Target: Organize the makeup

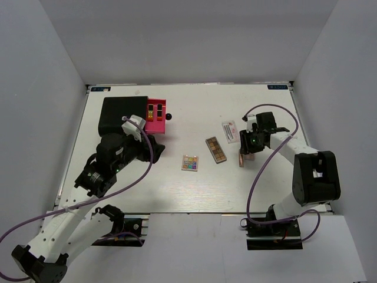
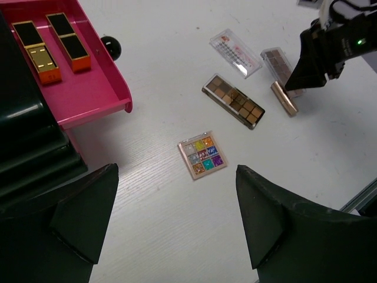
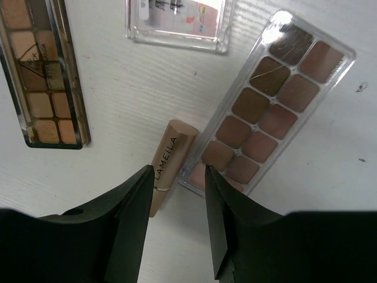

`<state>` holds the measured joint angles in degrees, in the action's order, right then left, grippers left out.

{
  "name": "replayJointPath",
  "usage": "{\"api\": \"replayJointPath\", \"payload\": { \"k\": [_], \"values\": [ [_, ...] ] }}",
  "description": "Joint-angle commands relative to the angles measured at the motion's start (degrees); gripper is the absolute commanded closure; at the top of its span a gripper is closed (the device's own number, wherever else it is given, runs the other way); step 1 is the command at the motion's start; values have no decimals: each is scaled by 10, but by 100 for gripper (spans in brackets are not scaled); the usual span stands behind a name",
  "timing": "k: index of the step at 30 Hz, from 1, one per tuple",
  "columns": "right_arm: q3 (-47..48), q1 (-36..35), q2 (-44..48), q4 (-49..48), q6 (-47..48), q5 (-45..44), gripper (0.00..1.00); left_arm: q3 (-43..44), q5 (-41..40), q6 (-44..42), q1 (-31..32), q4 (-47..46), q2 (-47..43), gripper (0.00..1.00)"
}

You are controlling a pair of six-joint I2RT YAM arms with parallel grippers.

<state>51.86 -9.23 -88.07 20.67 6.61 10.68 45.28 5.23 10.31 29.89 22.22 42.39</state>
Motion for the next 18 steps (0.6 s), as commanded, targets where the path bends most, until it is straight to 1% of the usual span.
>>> {"api": "replayJointPath", "payload": {
  "k": [1, 16, 18],
  "values": [
    [-6, -8, -17, 13, 9, -7, 54, -4, -2, -5, -1, -11, -15, 9],
    [-2, -33, -47, 25, 14, 15, 53, -5, 2, -3, -1, -10, -9, 8],
    [-1, -35, -51, 28, 17, 22, 54, -5, 1, -3, -1, -10, -8, 8]
  ]
}}
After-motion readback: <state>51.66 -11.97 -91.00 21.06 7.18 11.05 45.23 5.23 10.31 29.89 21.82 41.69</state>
